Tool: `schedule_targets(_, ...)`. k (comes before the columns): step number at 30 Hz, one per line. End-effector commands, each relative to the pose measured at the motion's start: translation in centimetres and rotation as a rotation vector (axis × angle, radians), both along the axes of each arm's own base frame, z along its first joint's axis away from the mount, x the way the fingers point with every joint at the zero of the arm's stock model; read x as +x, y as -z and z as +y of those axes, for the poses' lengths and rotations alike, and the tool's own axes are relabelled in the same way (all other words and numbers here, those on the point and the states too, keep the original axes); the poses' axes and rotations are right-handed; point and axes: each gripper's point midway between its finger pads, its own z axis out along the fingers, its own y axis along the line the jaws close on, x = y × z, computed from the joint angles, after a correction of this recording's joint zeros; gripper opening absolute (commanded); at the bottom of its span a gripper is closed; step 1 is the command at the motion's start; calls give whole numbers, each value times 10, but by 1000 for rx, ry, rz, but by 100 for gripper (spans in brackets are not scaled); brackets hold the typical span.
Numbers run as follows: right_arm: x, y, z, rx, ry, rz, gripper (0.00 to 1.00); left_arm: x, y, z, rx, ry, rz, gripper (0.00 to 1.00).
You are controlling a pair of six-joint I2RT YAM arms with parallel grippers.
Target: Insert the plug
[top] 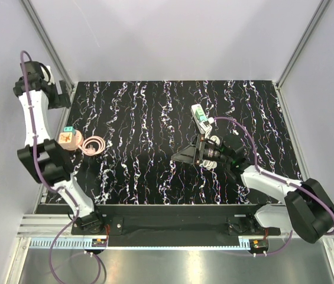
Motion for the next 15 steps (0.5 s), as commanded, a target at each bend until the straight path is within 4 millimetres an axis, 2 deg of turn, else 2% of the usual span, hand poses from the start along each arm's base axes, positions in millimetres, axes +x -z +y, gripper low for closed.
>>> schedule_targets(1, 11, -22, -3, 15, 54, -100, 100, 13, -68, -30, -62, 35, -270, 99)
schedule_targets(3, 13, -18, -4, -4, 73, -96, 100, 9, -69, -43, -121, 41, -296, 99)
schedule_targets(4, 15, -17, -4, -10, 82, -102, 100, 6, -81, -49, -137, 58, -336, 99)
schedule_targets(6, 18, -13, -4, -24, 88, -97, 100, 2, -90, -63, -180, 102, -363, 99)
schedule_targets(9, 25, -13, 0, -61, 85, -116, 100, -11, -130, -91, -202, 225, -464, 99)
schedule_targets(10, 27, -14, 0, -74, 90, -124, 100, -18, -149, -99, -189, 251, -515, 99)
schedule_targets(11, 28, -7, -1, -106, 92, -105, 100, -20, -161, -102, -182, 255, -550, 99)
schedule_targets(12, 31, -9, -1, -117, 101, -111, 99, -21, -169, -94, -142, 200, -577, 99)
schedule_targets(13, 33, -13, -1, -120, 112, -128, 100, -23, -192, -92, -164, 97, -673, 99)
schedule_targets(15, 35, -24, -2, -119, 123, -138, 100, -26, -189, -84, -272, -106, -727, 99)
